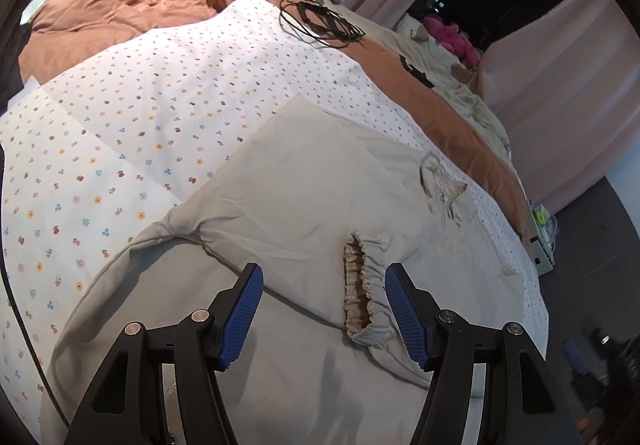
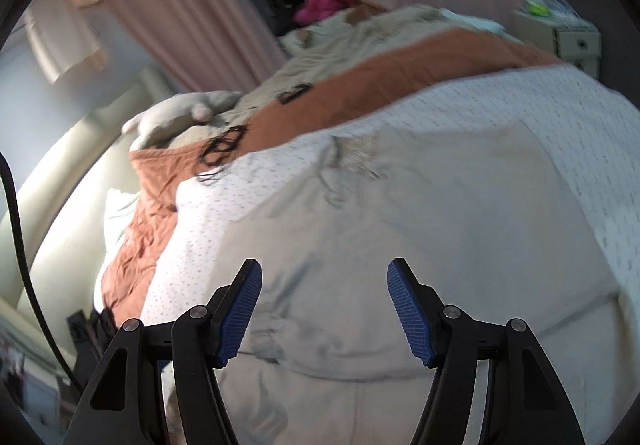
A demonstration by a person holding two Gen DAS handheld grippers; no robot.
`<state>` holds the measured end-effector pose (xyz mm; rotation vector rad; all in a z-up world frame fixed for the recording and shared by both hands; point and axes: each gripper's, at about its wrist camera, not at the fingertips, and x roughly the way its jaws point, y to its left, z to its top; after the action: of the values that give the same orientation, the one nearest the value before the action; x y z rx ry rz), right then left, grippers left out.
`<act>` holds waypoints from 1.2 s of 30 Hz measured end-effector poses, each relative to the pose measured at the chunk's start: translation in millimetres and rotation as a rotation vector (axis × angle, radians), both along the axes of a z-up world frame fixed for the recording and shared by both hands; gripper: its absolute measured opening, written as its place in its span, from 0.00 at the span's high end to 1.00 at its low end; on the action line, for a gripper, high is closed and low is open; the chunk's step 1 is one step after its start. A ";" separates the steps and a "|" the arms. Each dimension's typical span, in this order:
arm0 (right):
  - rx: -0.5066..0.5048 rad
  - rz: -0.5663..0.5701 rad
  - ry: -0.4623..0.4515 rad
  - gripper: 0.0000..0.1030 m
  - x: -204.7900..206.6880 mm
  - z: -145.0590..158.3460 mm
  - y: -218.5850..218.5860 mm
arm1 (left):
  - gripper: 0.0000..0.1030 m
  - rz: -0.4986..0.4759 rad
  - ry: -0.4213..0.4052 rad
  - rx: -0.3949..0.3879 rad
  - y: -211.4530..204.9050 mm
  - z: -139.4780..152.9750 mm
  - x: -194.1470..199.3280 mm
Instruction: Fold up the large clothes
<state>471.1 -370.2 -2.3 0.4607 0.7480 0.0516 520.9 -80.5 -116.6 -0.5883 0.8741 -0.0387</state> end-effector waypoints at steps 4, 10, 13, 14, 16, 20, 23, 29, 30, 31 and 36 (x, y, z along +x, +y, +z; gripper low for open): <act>0.065 -0.100 0.047 0.36 -17.5 -32.7 -31.5 | 0.37 -0.034 0.023 0.020 -10.8 -6.6 3.0; 0.096 -0.216 0.091 0.36 -36.7 -62.6 -68.6 | 0.37 -0.061 0.046 0.052 -28.5 -15.7 7.0; 0.119 -0.280 0.105 0.36 -46.5 -82.8 -89.1 | 0.37 -0.067 0.048 0.090 -39.6 -20.6 9.2; 0.119 -0.295 0.116 0.36 -49.3 -89.6 -93.9 | 0.37 -0.074 0.054 0.113 -44.5 -23.3 10.4; 0.132 -0.309 0.155 0.36 -49.0 -106.0 -102.9 | 0.37 -0.089 0.064 0.147 -52.2 -28.2 13.9; 0.208 -0.352 0.190 0.36 -51.2 -127.5 -122.8 | 0.37 -0.095 0.080 0.188 -63.0 -38.1 20.8; 0.249 -0.396 0.201 0.35 -55.1 -139.2 -135.3 | 0.37 -0.112 0.099 0.219 -71.7 -47.5 27.3; 0.309 -0.409 0.185 0.35 -59.7 -146.7 -141.4 | 0.37 -0.165 0.128 0.243 -88.5 -64.9 34.2; 0.321 -0.410 0.182 0.35 -60.6 -146.9 -143.1 | 0.46 -0.175 0.117 0.242 -91.4 -65.0 33.8; 0.337 -0.412 0.178 0.35 -61.7 -147.2 -144.5 | 0.69 -0.193 0.105 0.241 -95.0 -64.8 33.3; 0.413 -0.429 0.148 0.35 -67.6 -148.9 -159.2 | 0.93 -0.202 0.046 0.304 -105.7 -48.8 25.4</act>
<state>403.5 -529.4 -151.2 1.0195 0.7708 -0.2361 546.3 -186.3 -165.3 -0.2163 0.9605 -0.0735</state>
